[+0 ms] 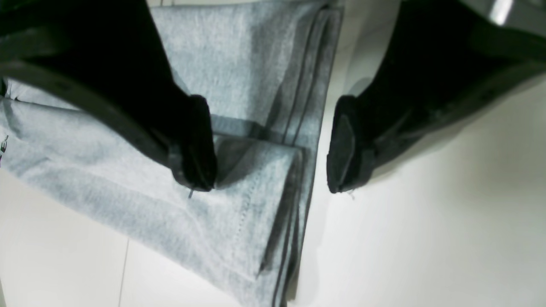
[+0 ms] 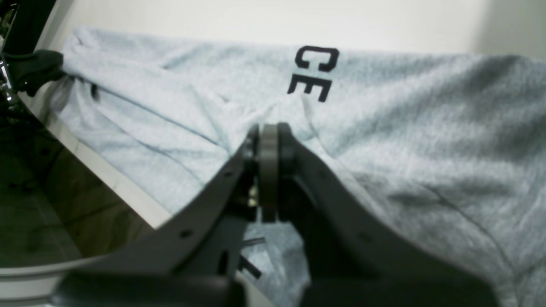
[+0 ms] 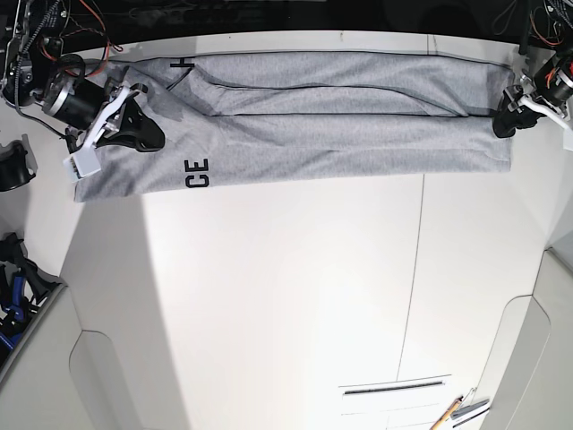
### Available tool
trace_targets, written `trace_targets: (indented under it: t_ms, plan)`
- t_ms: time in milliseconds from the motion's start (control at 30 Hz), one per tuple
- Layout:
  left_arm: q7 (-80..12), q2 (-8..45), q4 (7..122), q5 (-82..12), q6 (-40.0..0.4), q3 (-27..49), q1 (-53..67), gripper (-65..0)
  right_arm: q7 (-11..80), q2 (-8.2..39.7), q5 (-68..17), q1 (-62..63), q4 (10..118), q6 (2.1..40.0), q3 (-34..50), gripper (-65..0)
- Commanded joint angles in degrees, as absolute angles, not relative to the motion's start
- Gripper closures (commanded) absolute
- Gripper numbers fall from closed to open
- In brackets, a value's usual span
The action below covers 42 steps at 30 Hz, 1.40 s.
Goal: Fold the T-shirt properly
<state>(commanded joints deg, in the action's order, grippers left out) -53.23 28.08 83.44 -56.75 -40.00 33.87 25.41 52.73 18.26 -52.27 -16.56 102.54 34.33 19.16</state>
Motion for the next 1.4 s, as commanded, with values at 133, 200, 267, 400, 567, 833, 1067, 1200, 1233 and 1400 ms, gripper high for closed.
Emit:
trace_targets:
  t_ms: [133,200,267,400,567,833,1067,1200,1233,1400]
  plan:
    - [-53.47,27.83,83.44,-56.75,-40.0,33.85,25.41,-45.3,52.73,18.26,-52.27,-16.56,102.54,34.33,19.16,0.0]
    - [-53.63,27.44,83.44,-56.77,-40.0,33.69,25.41,-45.3,52.75,18.26,-52.25,-16.56,102.54,34.3,19.16,0.0]
    - [-53.63,27.31,83.44,-56.77,-40.0,33.58,25.41,-45.3,52.73,18.26,-52.27,-16.56,102.54,34.33,19.16,0.0]
    - [-54.3,27.31,83.44,-56.75,-40.0,32.99,25.41,-45.3,52.75,18.26,-52.27,-16.56,102.54,34.3,19.16,0.0]
    - [-54.52,27.33,83.44,-56.71,-40.0,30.26,25.41,-45.3,52.75,18.26,-52.29,-16.56,102.54,34.3,19.16,0.0]
    - [-54.61,27.33,83.44,-56.73,-40.0,27.77,25.39,-42.8,52.77,18.26,-52.27,-16.56,102.54,34.33,19.16,0.0]
    - [-48.51,27.49,83.46,-56.71,-40.0,27.77,25.39,0.0,52.77,18.26,-52.27,-16.56,102.54,34.3,19.16,0.0]
    - [-47.35,28.27,84.05,-54.94,-40.0,28.77,24.14,0.0,52.75,18.26,-52.29,-16.56,102.54,34.3,19.16,0.0]
    - [-47.35,28.47,84.38,-54.26,-40.0,29.39,23.38,0.0,52.77,18.28,-52.29,-16.56,102.54,34.3,19.16,0.0]
    - [-47.4,30.37,87.81,-46.5,-38.17,30.13,19.79,0.0,52.77,18.28,-52.31,-16.53,102.54,34.3,19.16,0.0]
